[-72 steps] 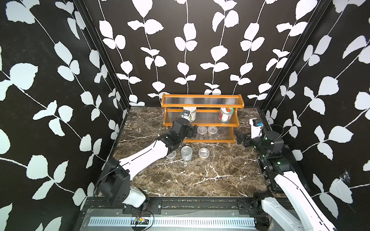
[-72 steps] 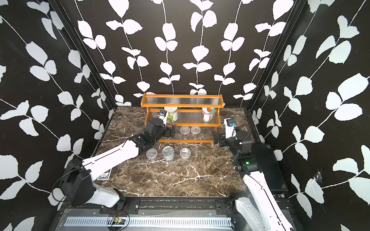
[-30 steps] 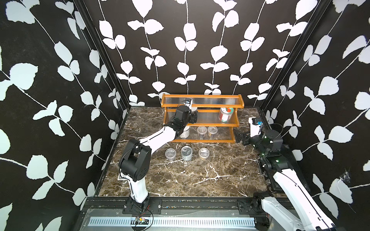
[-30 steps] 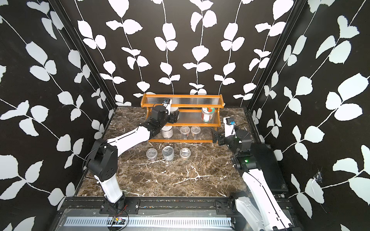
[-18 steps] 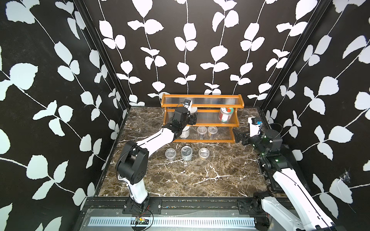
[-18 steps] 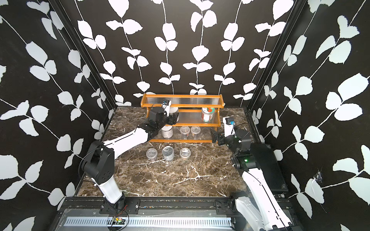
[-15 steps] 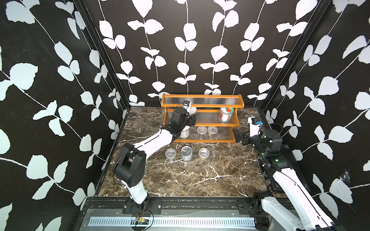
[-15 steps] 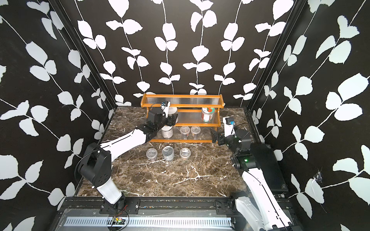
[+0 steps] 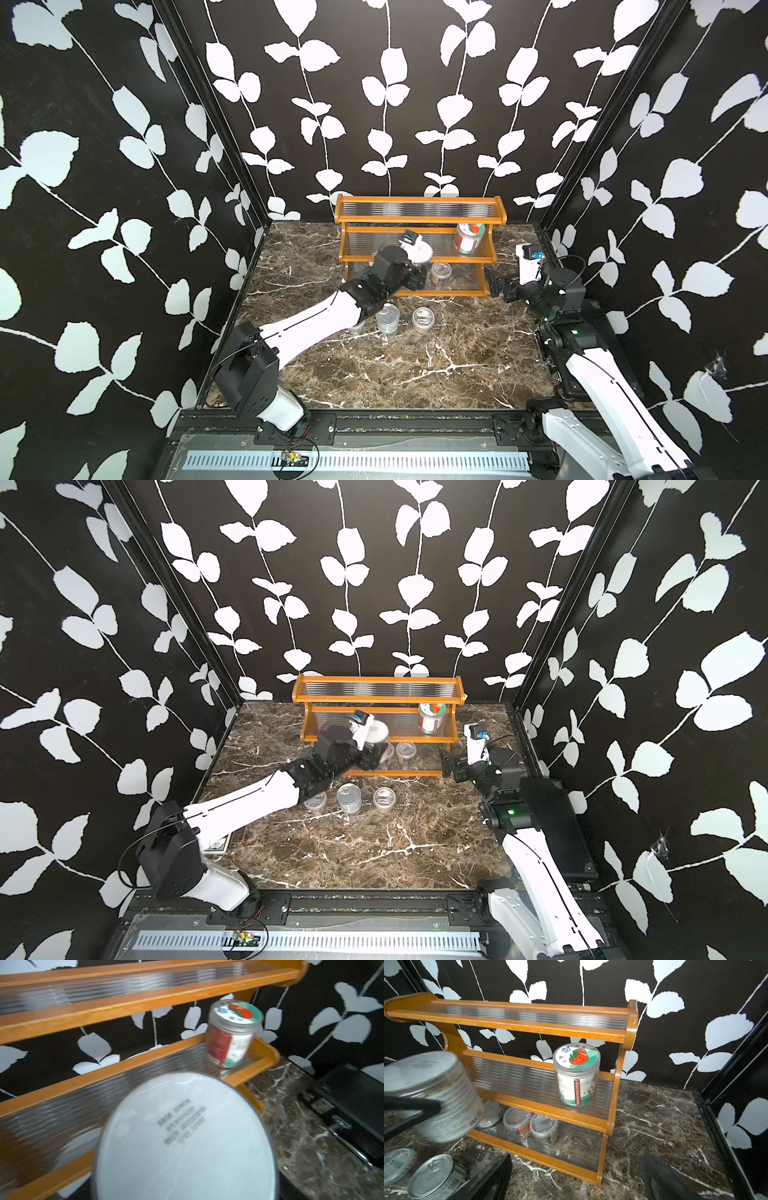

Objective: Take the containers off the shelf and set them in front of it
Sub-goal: 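Pick up a container from the shelf, then place the container at the center of the board.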

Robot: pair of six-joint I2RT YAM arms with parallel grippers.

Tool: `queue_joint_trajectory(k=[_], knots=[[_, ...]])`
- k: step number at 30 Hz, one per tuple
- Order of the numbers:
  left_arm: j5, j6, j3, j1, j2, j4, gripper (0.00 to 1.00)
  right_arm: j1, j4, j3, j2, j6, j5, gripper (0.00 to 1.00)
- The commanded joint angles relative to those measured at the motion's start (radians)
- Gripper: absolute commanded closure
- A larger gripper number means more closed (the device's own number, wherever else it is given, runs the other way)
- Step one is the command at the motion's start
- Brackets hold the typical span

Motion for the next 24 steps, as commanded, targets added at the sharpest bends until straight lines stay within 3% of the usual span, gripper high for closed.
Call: queue_joint_trajectory(k=[1,8,12,19,24], knots=[[-0.058,-0.055,-0.009,-0.073,-0.040,-0.003,0.33,-0.017,-0.020,0.026,-0.028,-0.008,0.016,0.00],[-0.110,-0.131,0.006,-0.227,0.057,0.041,0.33,-0.043,-0.104,0.031,-0.060,0.018,0.033,0.00],[-0.171,-0.097,0.074,-0.301,0.162,0.019,0.33,-0.052,-0.133,0.008,-0.094,0.041,0.090,0.00],[-0.149,-0.161,0.110,-0.305,0.320,0.132,0.33,-0.078,-0.172,0.003,-0.112,0.045,0.158,0.00],[-0.123,-0.151,0.212,-0.306,0.435,0.121,0.33,-0.082,-0.168,-0.004,-0.110,0.051,0.161,0.00]])
